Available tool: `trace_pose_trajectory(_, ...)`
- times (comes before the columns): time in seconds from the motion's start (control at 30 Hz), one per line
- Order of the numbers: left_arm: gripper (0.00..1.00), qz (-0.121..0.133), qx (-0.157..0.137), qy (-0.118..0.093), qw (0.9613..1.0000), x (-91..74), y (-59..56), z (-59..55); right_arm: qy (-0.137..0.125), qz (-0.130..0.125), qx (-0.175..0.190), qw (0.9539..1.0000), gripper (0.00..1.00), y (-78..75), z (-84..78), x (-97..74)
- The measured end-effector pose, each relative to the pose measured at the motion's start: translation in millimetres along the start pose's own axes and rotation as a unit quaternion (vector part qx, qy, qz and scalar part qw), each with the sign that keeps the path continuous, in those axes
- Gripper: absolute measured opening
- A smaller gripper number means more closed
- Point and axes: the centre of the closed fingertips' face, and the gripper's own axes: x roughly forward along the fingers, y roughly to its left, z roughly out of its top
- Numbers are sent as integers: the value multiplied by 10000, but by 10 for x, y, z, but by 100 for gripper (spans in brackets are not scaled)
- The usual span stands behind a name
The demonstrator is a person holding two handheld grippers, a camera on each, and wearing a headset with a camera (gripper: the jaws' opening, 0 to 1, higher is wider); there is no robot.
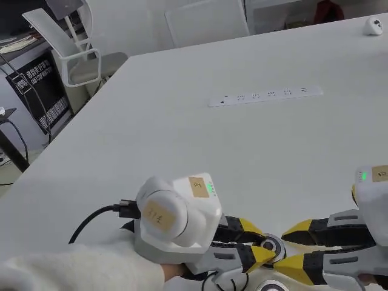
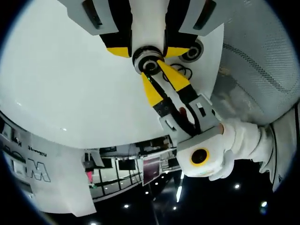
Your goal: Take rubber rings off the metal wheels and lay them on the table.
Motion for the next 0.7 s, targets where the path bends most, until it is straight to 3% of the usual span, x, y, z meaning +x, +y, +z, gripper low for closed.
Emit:
trace_pose_trajectory(0.13,13,10,-12,4,10000,1,6,-1,6,11,-10,10000,20,0,-15,-9)
trace_pose_trajectory(0.33,13,28,-40,14,10000,-3,15,-2,75,-88,-109,9999,7,-38,-72,-52)
trace_pose_trajectory(0.5,13,52,-80,30,10000,-4,16,-3,255,-145,-238,9993,5,-51,-84,-27)
trace_pose_trajectory(0.57,13,59,-87,39,9999,-4,17,-4,288,-148,-119,9994,5,-62,-82,-27)
trace_pose_trajectory(0.63,13,75,-115,52,9999,-5,18,-5,307,-208,220,9991,5,-67,-81,-28)
trace_pose_trajectory(0.7,13,79,-128,62,9999,-5,18,-5,358,-212,130,9991,5,-52,-75,-23)
